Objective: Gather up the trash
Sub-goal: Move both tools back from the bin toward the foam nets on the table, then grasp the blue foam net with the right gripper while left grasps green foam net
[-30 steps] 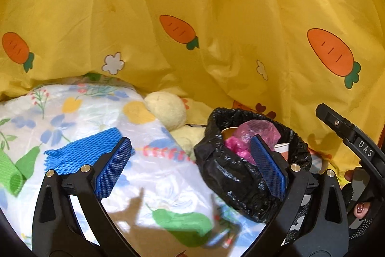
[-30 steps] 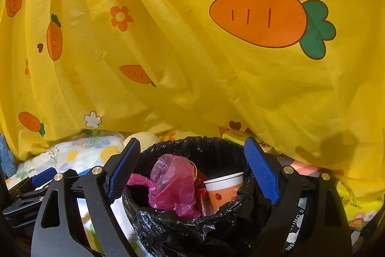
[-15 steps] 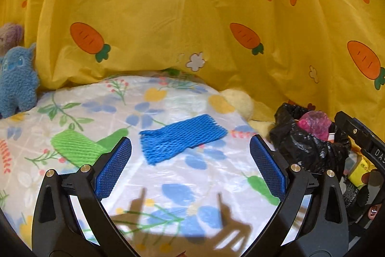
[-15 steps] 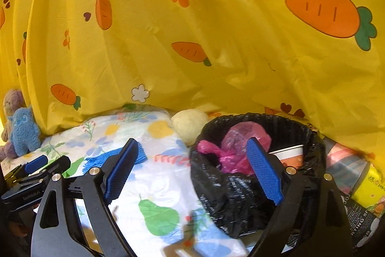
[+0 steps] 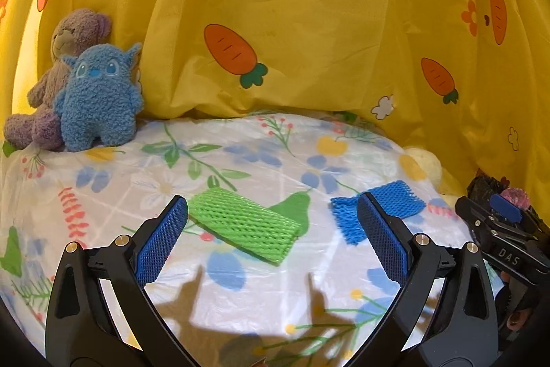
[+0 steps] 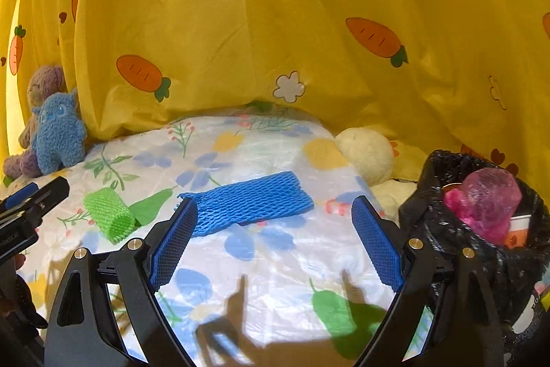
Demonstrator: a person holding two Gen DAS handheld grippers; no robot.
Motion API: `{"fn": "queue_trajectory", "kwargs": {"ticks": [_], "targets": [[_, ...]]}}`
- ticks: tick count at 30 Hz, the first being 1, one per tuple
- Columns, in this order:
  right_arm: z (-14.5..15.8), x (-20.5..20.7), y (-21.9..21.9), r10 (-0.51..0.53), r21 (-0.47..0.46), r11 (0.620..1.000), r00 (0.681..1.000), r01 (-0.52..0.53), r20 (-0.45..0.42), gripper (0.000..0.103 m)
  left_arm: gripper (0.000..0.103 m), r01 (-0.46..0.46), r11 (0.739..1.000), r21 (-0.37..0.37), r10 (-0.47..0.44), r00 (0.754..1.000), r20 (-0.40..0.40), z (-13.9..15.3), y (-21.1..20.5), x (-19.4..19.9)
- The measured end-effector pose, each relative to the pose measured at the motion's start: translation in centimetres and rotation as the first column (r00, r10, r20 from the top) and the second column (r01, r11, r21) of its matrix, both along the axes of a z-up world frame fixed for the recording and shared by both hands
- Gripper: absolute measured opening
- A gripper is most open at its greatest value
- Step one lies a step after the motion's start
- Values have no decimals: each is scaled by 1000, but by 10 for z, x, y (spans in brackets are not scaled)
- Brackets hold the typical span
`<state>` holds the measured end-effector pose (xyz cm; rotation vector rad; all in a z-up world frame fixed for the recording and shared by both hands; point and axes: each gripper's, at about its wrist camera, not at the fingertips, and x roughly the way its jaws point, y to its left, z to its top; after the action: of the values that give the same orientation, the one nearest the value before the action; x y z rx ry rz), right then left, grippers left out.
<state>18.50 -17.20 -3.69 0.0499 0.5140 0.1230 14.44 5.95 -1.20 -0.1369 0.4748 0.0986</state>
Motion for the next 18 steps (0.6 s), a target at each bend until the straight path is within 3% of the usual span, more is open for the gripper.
{"fn": "queue_trajectory", "kwargs": {"ticks": [7, 15, 18], "targets": [[-26, 55, 29, -15, -21, 1000, 994, 13, -111, 88, 97, -54, 998, -16, 54, 998, 17, 5, 26, 20], [-44, 91, 55, 7, -76, 997, 978, -24, -209, 88, 97, -67, 997, -33, 66, 997, -28, -26, 36, 41], [-54, 103, 62, 7, -111, 993, 959, -40, -282, 85, 97, -58, 997, -44, 56, 997, -43, -34, 39, 44]]}}
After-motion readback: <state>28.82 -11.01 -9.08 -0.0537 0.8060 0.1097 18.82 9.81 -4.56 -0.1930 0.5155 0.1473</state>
